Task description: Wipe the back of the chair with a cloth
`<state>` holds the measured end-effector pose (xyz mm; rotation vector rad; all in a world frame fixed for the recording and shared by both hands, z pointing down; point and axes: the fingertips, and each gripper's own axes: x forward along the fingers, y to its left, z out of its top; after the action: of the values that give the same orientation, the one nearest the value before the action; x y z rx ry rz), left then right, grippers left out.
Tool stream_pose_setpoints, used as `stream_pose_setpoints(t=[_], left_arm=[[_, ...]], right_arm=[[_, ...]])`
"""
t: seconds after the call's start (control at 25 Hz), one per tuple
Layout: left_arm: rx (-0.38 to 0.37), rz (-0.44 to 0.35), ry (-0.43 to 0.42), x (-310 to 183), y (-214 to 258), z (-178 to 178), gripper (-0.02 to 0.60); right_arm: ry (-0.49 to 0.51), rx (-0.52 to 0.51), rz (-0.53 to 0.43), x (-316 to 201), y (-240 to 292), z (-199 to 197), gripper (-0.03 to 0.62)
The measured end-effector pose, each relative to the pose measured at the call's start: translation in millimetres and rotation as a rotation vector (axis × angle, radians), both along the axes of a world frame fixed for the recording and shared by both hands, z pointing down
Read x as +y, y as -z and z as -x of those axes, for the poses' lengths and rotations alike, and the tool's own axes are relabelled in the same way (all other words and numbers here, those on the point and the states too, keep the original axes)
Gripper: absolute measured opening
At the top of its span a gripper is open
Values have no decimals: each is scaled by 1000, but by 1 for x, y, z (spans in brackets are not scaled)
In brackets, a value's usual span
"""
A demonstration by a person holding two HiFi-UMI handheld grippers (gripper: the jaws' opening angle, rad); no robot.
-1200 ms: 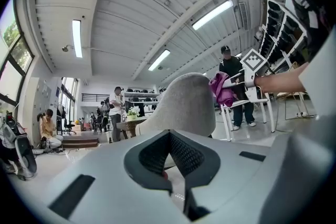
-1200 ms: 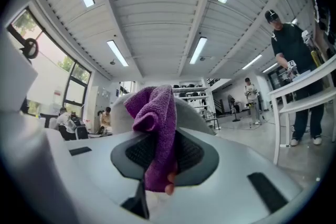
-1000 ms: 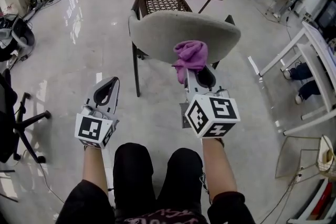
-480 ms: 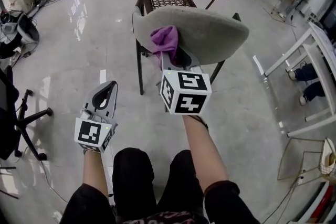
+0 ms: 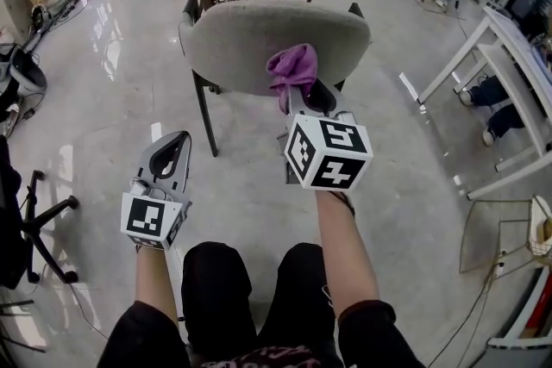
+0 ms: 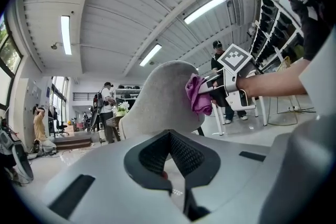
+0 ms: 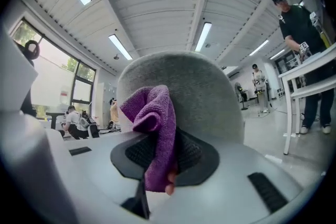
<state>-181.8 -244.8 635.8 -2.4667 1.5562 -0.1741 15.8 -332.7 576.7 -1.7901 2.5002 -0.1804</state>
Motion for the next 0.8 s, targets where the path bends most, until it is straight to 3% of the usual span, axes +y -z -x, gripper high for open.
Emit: stream_pose_setpoints(t=[0.32, 0.44, 0.56, 0.8], left_arm=[[-51, 35, -80, 1, -8, -44, 9], [-49, 29, -74, -1, -10, -43, 9], [-54, 30, -66, -1, -12, -39, 9], [-61, 44, -21, 2, -15, -20, 9]], right_arm=[[-265, -10, 46, -13, -2, -138, 92], [-286, -10, 28, -6, -2, -159, 92], [-227, 24, -11, 13, -8, -131, 93], [22, 58, -5, 34, -45, -5, 93]])
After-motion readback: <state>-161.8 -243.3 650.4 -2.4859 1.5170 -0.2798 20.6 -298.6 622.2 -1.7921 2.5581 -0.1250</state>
